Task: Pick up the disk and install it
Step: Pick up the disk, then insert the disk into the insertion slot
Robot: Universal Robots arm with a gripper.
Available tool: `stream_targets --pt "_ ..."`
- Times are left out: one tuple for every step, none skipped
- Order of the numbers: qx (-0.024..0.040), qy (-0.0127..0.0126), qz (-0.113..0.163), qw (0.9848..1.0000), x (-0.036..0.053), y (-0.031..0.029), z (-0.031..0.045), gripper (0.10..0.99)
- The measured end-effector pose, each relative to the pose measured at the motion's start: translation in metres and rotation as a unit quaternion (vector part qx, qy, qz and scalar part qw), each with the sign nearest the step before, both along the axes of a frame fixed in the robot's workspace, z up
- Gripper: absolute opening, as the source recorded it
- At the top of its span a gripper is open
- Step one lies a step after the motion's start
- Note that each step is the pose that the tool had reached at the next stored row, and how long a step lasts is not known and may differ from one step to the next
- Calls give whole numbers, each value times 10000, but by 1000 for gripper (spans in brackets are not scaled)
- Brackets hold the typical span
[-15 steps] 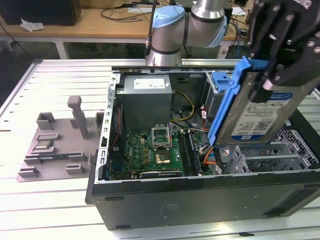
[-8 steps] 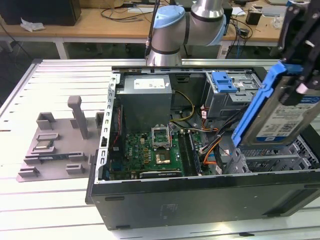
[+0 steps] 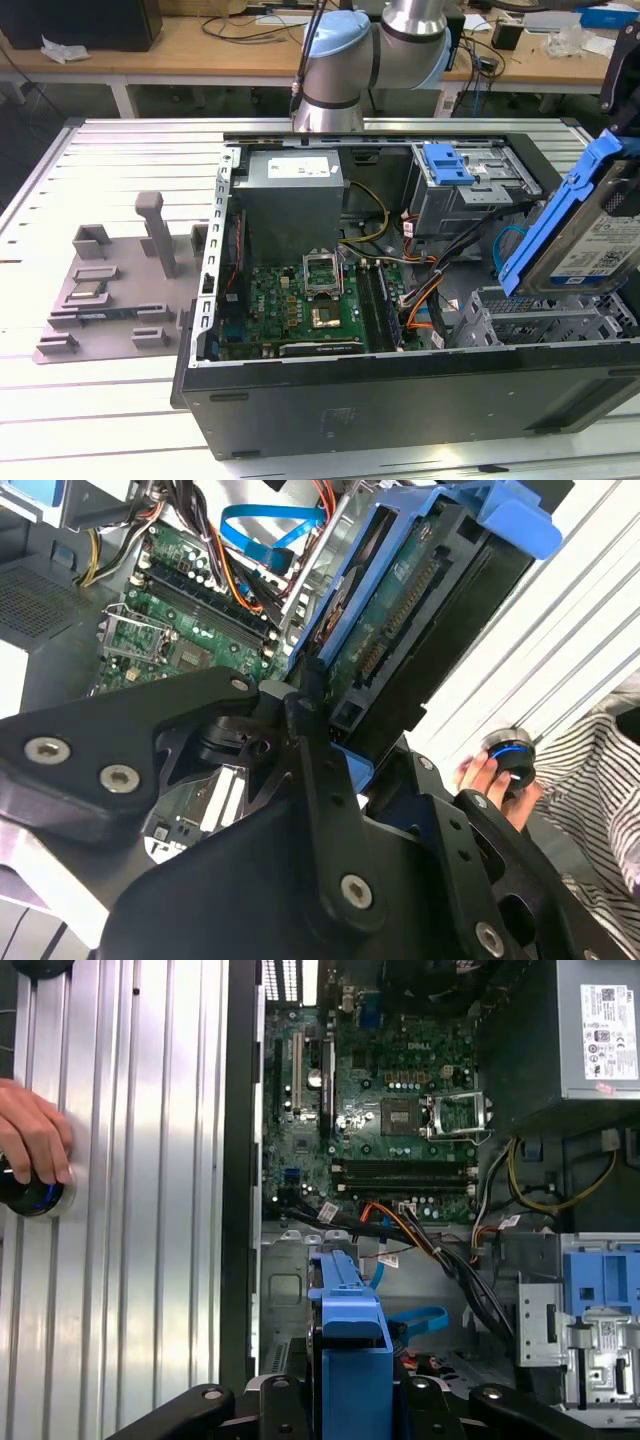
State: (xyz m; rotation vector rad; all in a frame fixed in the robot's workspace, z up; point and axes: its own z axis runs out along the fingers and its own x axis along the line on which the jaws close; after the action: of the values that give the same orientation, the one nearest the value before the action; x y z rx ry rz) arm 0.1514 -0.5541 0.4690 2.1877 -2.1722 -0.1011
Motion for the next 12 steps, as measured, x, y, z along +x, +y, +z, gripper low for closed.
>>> stream_targets --pt "-1 0 0 10000 0 0 0 365" --pt "-1 0 0 10000 0 0 0 365" --pt "0 0 0 10000 0 0 -1 365" --pt "0 0 0 10000 0 0 -1 365" --pt "0 0 0 10000 0 0 -2 365" --pt "0 0 0 10000 0 0 -2 365" --pt "1 0 0 10000 0 0 -3 365" --pt "2 0 -1 10000 -7 0 -14 365" --pt "0 0 0 10000 -17 0 -51 365" --pt "1 0 0 10000 -20 0 -70 365" --pt "1 0 0 10000 -22 0 -85 365" --pt "0 0 0 10000 -26 1 -114 365"
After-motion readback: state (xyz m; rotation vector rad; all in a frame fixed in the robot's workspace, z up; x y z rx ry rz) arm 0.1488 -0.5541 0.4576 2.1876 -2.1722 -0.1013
